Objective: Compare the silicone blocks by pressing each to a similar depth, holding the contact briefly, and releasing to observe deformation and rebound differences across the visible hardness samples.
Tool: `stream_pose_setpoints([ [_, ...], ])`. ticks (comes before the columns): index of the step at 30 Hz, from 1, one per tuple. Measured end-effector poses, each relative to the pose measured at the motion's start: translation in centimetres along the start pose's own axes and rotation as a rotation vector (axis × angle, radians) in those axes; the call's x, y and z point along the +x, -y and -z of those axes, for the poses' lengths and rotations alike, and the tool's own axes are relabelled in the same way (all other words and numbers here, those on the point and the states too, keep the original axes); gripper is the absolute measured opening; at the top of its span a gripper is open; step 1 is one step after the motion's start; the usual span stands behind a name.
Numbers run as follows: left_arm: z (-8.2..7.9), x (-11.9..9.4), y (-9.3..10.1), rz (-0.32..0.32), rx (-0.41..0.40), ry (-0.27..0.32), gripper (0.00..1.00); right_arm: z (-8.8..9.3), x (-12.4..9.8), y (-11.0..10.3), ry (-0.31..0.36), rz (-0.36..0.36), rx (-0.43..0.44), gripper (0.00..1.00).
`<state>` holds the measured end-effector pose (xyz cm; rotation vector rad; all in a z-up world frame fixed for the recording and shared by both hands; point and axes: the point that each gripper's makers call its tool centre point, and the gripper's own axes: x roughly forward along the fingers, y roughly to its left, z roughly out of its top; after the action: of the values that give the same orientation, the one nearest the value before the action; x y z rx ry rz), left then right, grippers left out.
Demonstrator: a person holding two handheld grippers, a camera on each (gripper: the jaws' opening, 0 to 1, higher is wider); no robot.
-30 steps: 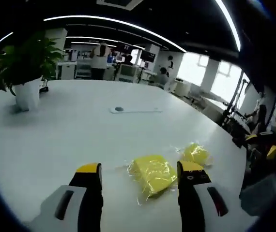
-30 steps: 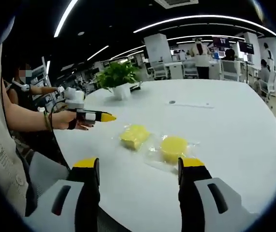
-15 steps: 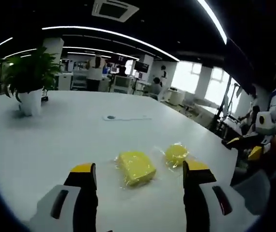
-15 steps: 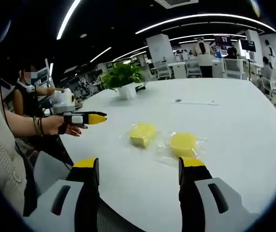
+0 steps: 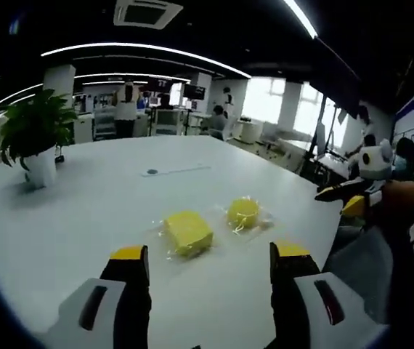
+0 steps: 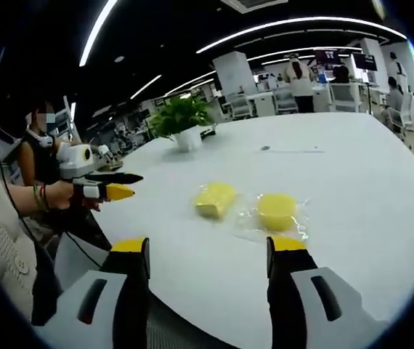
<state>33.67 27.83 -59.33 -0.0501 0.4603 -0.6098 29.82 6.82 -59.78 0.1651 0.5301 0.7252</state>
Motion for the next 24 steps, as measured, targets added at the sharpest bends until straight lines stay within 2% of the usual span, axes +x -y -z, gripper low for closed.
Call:
stream_pose_setpoints([
  [5, 0.5, -0.7, 0.3, 0.0, -0.001, -0.002, 0.63, 0.1, -0.3, -0.2, 0.004, 0.006, -0.007, 0.6],
  [12, 0.7, -1.2, 0.1, -0.006, -0.046, 0.01, 0.7, -0.1, -0.9, 0.2, 0.021, 0.024, -0.008, 0.63],
  [24, 1.0, -1.5, 0.7, 0.018, -0.01, -0.017, 0.72, 0.0, -1.3, 0.7, 0.027, 0.037, -0.002, 0.63],
])
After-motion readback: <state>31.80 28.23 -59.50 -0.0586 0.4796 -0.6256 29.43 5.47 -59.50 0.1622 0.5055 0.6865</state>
